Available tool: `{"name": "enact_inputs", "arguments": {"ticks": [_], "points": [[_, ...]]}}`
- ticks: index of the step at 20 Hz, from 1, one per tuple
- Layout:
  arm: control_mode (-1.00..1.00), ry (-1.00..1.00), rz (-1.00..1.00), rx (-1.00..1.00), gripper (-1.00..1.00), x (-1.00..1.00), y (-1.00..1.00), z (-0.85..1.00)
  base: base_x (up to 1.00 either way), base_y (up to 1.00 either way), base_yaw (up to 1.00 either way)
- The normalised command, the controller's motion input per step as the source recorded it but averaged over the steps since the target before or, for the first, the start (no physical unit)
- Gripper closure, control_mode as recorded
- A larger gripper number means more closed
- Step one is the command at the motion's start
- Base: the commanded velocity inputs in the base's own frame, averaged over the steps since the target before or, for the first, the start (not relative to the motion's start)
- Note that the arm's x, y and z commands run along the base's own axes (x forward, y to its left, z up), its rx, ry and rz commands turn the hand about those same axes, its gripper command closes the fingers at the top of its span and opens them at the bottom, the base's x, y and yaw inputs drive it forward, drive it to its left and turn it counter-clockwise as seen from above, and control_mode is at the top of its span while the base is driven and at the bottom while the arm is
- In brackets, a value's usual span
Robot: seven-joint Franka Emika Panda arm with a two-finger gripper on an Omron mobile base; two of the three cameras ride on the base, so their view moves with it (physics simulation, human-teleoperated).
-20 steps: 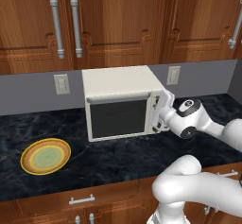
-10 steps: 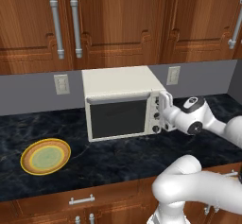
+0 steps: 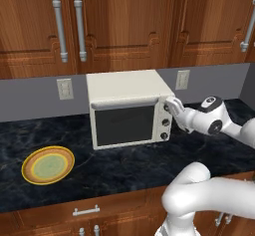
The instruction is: Pull the toaster oven rack outwards. Pick up the baguette from the plate and place it on the toaster oven rack. Close the toaster oven door fully and set the temperature to the lowest setting.
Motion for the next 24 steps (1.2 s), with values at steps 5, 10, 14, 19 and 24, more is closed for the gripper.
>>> {"name": "enact_inputs", "arguments": {"ticks": [5,10,14,19,24], "points": [[-1.0,-0.1,0.29,-0.36,1.0,0.32,-0.26,-0.93,0.0,0.0,0.0],[-1.0,-0.14,0.33,-0.35,1.0,0.2,-0.02,-1.0,0.0,0.0,0.0],[-1.0,-0.14,0.4,-0.38,1.0,0.25,0.0,-1.0,0.0,0.0,0.0],[-1.0,-0.21,0.44,-0.42,1.0,0.37,0.0,-1.0,0.0,0.0,0.0],[-1.0,-0.44,0.48,-0.45,1.0,0.32,-0.24,-0.94,0.0,0.0,0.0]]}}
